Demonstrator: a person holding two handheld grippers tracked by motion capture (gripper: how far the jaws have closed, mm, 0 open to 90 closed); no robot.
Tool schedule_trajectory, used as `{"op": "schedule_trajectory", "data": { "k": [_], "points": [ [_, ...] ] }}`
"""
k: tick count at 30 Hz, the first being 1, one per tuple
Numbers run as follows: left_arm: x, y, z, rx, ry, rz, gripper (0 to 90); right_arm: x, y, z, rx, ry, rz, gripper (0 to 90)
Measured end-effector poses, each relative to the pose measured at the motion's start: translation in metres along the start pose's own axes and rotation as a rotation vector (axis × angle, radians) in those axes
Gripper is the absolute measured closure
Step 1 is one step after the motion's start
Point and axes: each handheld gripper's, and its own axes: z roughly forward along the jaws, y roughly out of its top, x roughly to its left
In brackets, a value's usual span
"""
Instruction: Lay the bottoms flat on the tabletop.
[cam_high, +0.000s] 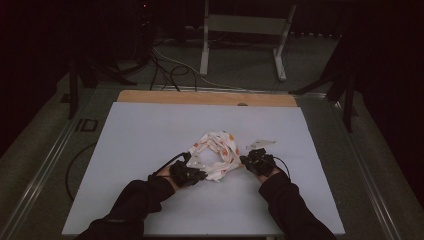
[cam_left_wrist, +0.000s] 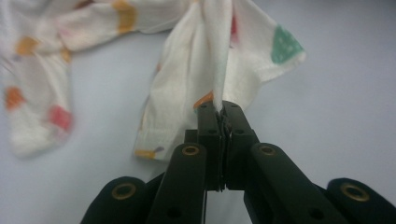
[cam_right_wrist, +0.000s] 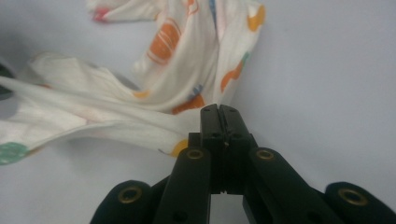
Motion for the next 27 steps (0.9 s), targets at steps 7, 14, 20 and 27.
{"op": "schedule_trajectory", "data": {
  "k": [7,14,20,27],
  "points": [
    [-0.038,-0.005,-0.002,0.004,-0.085,0.022,89.0,0.012,-0.011,-0.009,0.015,0.036,-0.029,90.0],
    [-0.058,0.000,0.000,0.000,-0.140,0.011,88.6,0.008,-0.021,-0.019,0.019,0.041,-0.015,90.0],
    [-0.055,0.000,-0.003,-0.025,-0.133,-0.014,69.0,0.009,-0.023,-0.019,0.037,0.045,-0.013,82.8],
    [-0.017,0.011,-0.019,-0.066,-0.003,-0.078,54.8,0.004,-0.009,-0.023,-0.044,0.047,0.002,54.3]
  ]
}}
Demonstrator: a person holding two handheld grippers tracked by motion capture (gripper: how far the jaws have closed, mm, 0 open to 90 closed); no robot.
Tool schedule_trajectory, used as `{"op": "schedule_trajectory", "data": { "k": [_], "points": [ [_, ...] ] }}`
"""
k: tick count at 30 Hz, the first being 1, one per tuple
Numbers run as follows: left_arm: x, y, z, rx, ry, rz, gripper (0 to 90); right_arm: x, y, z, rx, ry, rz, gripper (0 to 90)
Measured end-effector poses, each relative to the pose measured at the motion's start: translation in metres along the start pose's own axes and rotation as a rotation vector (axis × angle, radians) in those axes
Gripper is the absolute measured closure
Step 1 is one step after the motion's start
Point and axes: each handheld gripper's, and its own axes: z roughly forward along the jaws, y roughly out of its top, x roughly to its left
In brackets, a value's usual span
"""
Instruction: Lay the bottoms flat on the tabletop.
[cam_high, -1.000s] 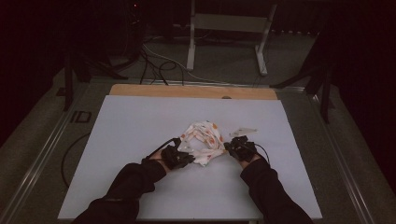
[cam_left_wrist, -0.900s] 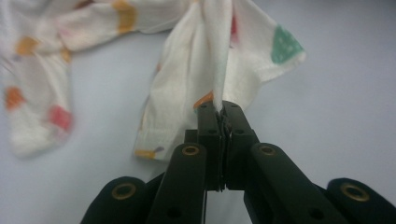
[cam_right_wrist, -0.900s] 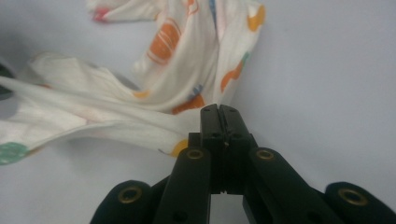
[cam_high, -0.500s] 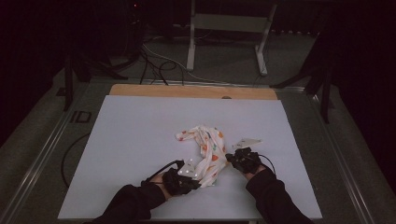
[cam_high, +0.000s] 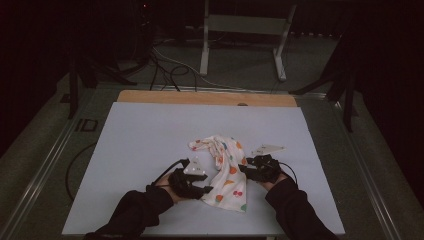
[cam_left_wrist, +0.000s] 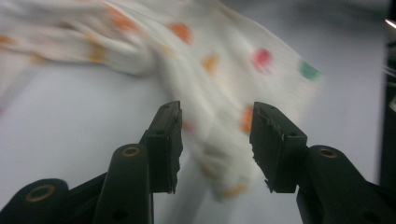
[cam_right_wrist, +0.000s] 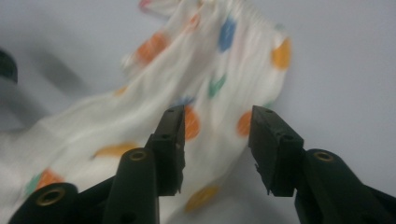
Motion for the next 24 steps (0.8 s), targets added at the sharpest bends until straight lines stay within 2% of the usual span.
{"op": "schedule_trajectory", "data": {
  "k": [4,6,10,12,13,15,20,23,24],
  "points": [
    [0.014,0.015,0.004,-0.025,0.015,-0.011,51.2,-0.008,0.012,0.005,-0.020,-0.017,0.035,46.3],
    [0.017,0.024,0.011,-0.025,0.019,-0.012,49.0,-0.014,0.017,0.012,-0.032,-0.032,0.074,42.5],
    [0.025,0.040,0.029,0.003,0.044,-0.014,45.1,-0.023,0.022,0.026,-0.018,-0.068,0.115,41.9],
    [0.028,0.043,0.033,0.005,0.058,-0.028,45.1,-0.025,0.021,0.029,-0.016,-0.076,0.121,42.3],
    [0.034,0.049,0.042,0.009,0.091,-0.070,45.1,-0.027,0.021,0.032,-0.010,-0.080,0.128,43.3],
    [0.041,0.053,0.048,0.001,0.103,-0.102,45.7,-0.030,0.019,0.040,0.006,-0.086,0.149,46.6],
    [0.056,0.055,0.061,0.036,0.153,-0.137,50.7,-0.032,0.018,0.051,0.032,-0.084,0.158,55.7],
    [0.063,0.050,0.066,0.064,0.142,-0.153,62.2,-0.031,0.018,0.055,0.050,-0.073,0.148,67.8],
    [0.065,0.049,0.067,0.066,0.129,-0.155,68.7,-0.030,0.018,0.056,0.062,-0.069,0.131,72.7]
  ]
}}
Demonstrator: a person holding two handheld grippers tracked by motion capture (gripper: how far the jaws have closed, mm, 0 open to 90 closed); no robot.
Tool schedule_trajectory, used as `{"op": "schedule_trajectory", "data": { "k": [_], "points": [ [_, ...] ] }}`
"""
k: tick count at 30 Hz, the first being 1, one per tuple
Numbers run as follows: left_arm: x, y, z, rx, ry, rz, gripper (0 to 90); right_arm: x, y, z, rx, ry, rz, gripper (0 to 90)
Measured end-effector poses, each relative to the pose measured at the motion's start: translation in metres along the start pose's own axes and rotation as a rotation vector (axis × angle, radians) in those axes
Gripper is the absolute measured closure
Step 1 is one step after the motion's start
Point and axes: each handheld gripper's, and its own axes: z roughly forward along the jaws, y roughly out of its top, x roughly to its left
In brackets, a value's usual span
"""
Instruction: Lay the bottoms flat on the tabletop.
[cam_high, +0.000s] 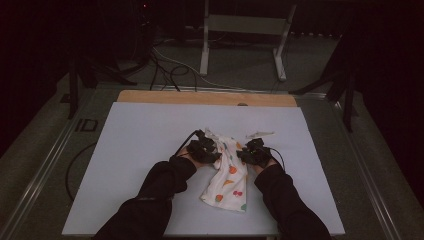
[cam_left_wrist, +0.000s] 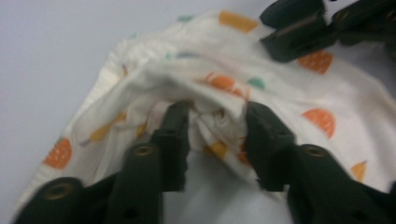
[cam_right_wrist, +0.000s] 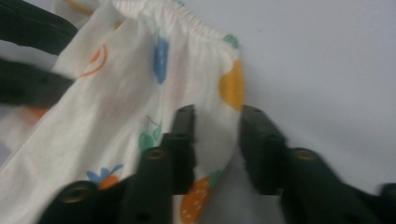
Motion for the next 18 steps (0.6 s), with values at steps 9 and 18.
{"op": "schedule_trajectory", "data": {
  "k": [9,18],
  "points": [
    [0.006,-0.018,-0.025,-0.014,0.028,-0.022,90.0,0.007,0.002,-0.006,0.010,0.010,-0.067,90.0],
    [0.010,-0.058,-0.069,-0.009,0.076,-0.033,90.0,0.015,0.001,-0.016,0.004,0.015,-0.096,90.0]
  ]
}}
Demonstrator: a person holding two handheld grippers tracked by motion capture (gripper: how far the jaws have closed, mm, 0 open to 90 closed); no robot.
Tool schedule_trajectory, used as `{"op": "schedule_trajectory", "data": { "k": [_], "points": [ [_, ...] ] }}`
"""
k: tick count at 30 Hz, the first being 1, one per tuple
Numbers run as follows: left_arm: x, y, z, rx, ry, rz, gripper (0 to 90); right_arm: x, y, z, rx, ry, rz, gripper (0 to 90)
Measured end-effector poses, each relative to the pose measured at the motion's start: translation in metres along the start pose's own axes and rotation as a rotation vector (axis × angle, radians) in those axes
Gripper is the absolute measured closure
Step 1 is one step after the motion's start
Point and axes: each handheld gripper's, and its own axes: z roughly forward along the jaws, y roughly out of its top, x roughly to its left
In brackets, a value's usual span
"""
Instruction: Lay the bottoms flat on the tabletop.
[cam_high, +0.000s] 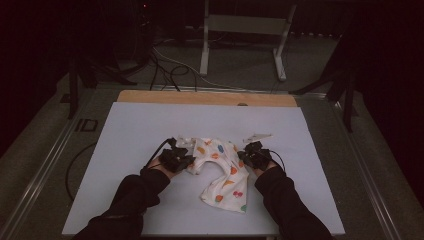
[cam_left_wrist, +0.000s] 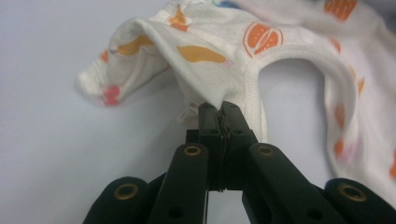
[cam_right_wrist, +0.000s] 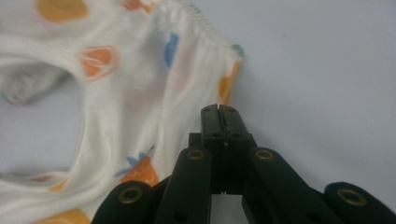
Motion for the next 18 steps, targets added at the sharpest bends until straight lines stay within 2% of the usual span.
{"op": "schedule_trajectory", "data": {
  "k": [2,4,6,7,8,9,11,13,18],
  "points": [
    [0.001,-0.010,-0.009,-0.002,0.015,-0.007,90.0,0.003,-0.001,-0.002,0.005,-0.022,-0.011,90.0],
    [0.000,-0.019,-0.017,0.006,0.022,-0.001,90.0,0.003,-0.002,-0.004,0.001,-0.005,-0.006,90.0],
    [-0.001,-0.023,-0.021,0.012,0.028,-0.002,90.0,0.004,-0.002,-0.005,0.001,-0.017,-0.011,90.0],
    [-0.004,-0.032,-0.028,0.013,0.035,-0.019,90.0,0.005,-0.003,-0.006,0.007,-0.018,-0.024,90.0],
    [-0.007,-0.035,-0.030,0.016,0.042,-0.008,90.0,0.006,-0.005,-0.008,0.015,-0.016,-0.015,90.0],
    [-0.010,-0.038,-0.033,0.016,0.043,-0.008,90.0,0.006,-0.007,-0.009,0.024,-0.007,-0.024,90.0],
    [-0.015,-0.044,-0.039,0.017,0.043,-0.003,90.0,0.010,-0.010,-0.011,0.034,-0.027,-0.051,90.0],
    [-0.021,-0.051,-0.043,0.023,0.023,-0.023,90.0,0.011,-0.013,-0.016,0.034,-0.034,-0.058,90.0],
    [-0.043,-0.061,-0.045,0.036,-0.039,-0.014,89.8,0.006,-0.024,-0.025,0.050,-0.043,-0.055,90.0]
  ]
}}
